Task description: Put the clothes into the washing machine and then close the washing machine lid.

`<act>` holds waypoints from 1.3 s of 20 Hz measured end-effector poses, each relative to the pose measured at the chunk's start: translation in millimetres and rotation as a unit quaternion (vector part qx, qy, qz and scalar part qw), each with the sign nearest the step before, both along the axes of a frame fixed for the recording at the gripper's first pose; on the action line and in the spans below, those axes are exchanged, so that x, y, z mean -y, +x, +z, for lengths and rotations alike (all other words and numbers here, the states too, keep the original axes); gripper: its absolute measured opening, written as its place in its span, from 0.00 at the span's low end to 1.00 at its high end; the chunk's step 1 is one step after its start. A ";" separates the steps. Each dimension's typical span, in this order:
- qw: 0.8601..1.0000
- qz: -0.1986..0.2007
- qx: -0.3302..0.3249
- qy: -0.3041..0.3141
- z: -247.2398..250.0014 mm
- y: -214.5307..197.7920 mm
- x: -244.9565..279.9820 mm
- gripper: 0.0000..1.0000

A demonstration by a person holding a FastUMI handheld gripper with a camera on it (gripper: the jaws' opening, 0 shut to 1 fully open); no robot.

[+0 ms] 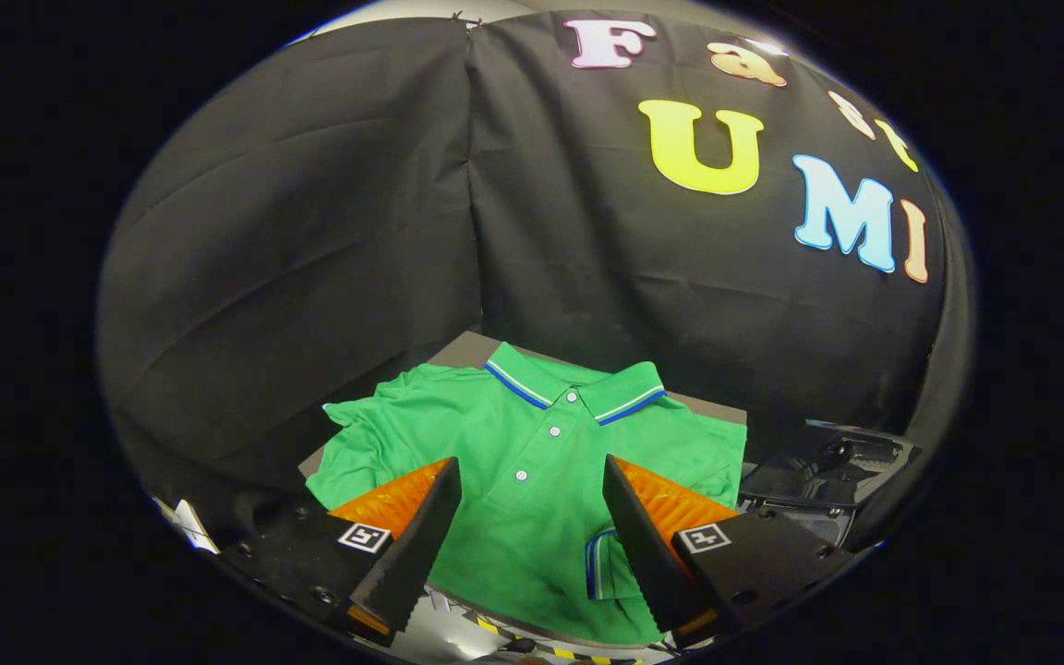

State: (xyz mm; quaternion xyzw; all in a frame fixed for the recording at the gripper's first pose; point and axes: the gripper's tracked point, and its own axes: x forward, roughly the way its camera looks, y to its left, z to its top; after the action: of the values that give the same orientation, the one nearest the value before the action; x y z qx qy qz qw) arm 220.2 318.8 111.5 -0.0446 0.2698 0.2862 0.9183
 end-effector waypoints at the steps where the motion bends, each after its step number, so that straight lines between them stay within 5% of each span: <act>1: 1.000 -0.003 -0.003 -0.008 -4.7 4.8 -5.9 0.97; 10: 0.997 -0.015 -0.069 -0.037 -50.8 22.9 -31.7 0.96; 26: 0.997 0.008 -0.053 -0.062 -76.7 25.5 -42.6 0.94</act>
State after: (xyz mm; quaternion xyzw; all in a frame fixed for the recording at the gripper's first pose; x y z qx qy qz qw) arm 245.7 361.5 34.9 -0.0880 0.3348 0.2783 0.8959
